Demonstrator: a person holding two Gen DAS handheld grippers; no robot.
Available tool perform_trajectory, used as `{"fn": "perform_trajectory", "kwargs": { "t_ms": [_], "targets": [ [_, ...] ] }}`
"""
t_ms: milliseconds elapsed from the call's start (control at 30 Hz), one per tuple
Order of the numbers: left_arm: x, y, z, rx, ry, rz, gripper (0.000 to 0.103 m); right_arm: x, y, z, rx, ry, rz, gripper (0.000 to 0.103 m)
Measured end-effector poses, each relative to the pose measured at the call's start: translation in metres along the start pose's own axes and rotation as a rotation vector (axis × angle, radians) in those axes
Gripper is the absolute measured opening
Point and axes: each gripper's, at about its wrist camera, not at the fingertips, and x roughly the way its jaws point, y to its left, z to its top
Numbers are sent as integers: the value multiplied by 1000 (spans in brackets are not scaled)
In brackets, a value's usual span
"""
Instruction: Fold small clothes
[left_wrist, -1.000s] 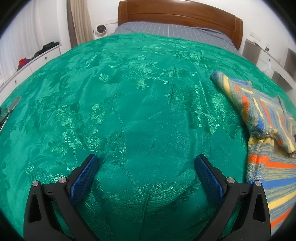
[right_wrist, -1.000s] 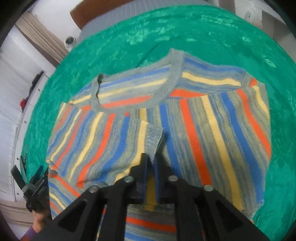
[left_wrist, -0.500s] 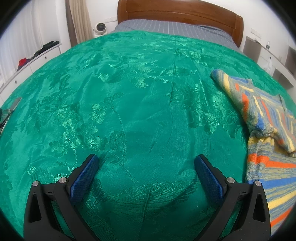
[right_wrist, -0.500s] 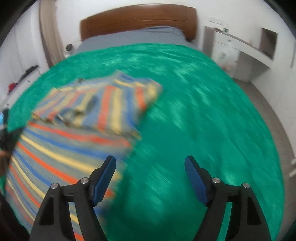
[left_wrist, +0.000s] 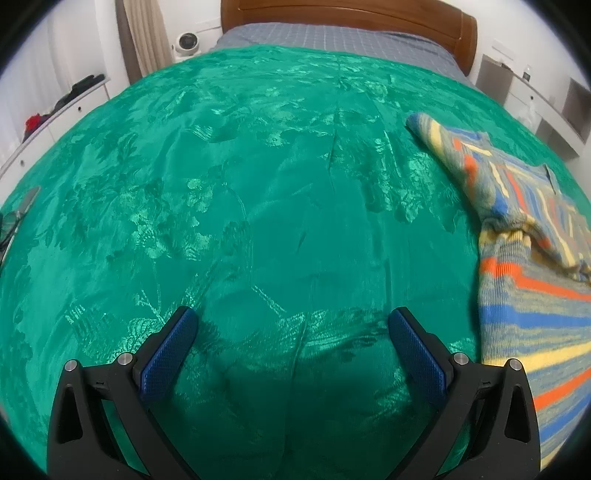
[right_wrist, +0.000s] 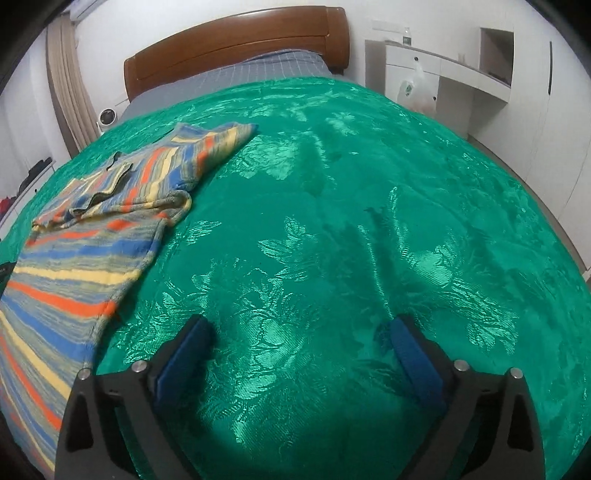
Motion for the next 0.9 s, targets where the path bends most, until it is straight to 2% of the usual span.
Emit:
{"fn": "perform_trajectory", "kwargs": {
  "t_ms": [300,900],
  "targets": [
    [1,-4,-3,18,-19,25,102,5,3,0,-12,-15,-7,101],
    [4,-1,-5,5,-36,4,102,11,6,-1,-20,-26,-13,103]
  ]
}}
